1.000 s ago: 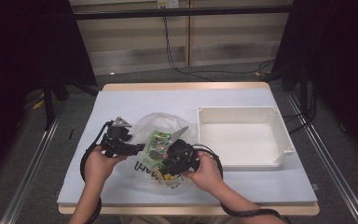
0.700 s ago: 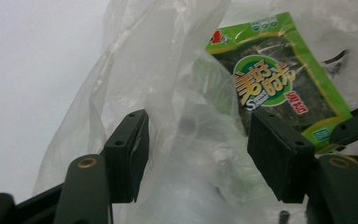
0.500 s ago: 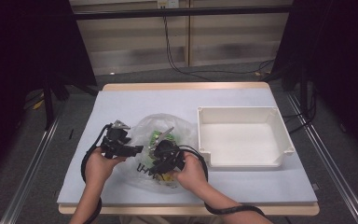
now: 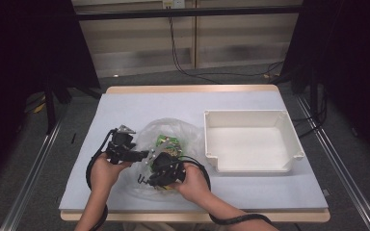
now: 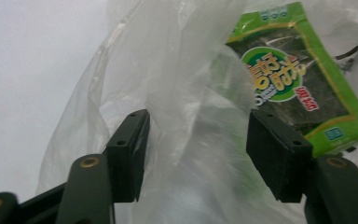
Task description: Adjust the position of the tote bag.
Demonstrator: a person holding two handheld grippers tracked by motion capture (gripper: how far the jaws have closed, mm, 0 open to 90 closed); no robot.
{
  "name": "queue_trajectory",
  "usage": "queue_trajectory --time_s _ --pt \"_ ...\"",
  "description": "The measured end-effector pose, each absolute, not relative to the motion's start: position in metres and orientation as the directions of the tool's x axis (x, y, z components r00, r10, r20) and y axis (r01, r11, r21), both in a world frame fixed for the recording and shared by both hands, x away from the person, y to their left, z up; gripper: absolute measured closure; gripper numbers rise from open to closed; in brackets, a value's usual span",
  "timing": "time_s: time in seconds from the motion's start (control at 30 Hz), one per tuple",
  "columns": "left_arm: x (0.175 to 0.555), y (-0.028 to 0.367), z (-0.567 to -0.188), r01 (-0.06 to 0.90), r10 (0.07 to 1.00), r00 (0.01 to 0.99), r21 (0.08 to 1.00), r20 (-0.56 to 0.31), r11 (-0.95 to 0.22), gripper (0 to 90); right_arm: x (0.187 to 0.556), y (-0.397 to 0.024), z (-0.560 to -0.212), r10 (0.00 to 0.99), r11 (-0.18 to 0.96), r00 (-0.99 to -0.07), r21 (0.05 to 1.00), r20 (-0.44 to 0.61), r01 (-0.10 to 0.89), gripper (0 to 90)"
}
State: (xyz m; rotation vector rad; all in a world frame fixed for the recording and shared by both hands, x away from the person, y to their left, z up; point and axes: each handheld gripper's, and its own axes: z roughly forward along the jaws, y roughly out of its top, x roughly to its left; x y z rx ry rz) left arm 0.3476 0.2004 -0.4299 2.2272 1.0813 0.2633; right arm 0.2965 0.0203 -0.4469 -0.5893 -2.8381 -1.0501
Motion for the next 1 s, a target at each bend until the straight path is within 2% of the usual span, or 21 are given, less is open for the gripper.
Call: queue_trajectory --time_s 0.07,0.13,0.23,0.33,0.43,0.6,0.7,0.93,1.0 --pt "0.345 0.200 -0.428 0.631 0.763 0.638 0.637 -0.103 -0.442 36.0 0.299 0.015 -0.439 0.351 0.683 -0.920 0.624 0.177 0.380 71.8" --pt "0.342 0.200 -0.426 0.629 0.770 0.631 0.643 -0.094 -0.437 35.3 0.301 0.009 -0.431 0.370 0.671 -0.914 0.633 0.165 0.386 64.1" --pt "0.341 0.204 -0.423 0.630 0.766 0.633 0.650 -0.110 -0.426 32.9 0.303 0.000 -0.419 0.388 0.666 -0.909 0.637 0.149 0.389 61.5" --pt "0.339 0.210 -0.420 0.629 0.763 0.638 0.642 -0.106 -0.437 25.2 0.305 -0.008 -0.413 0.406 0.663 -0.903 0.635 0.142 0.398 60.4" --pt "0.333 0.213 -0.416 0.640 0.782 0.614 0.648 -0.108 -0.413 21.8 0.308 -0.014 -0.411 0.420 0.662 -0.897 0.629 0.142 0.409 57.8" --pt "0.323 0.217 -0.404 0.622 0.767 0.634 0.654 -0.099 -0.430 21.4 0.312 -0.023 -0.408 0.451 0.648 -0.879 0.620 0.156 0.443 57.2" --pt "0.318 0.218 -0.398 0.626 0.779 0.618 0.666 -0.107 -0.406 21.8 0.312 -0.027 -0.406 0.465 0.650 -0.874 0.615 0.141 0.445 50.8" --pt "0.309 0.207 -0.401 0.612 0.759 0.646 0.652 -0.086 -0.447 24.9 0.312 -0.043 -0.393 0.516 0.628 -0.847 0.617 0.126 0.474 42.1" --pt "0.308 0.204 -0.403 0.606 0.751 0.655 0.647 -0.077 -0.462 26.0 0.313 -0.047 -0.389 0.524 0.627 -0.844 0.621 0.111 0.471 42.1"
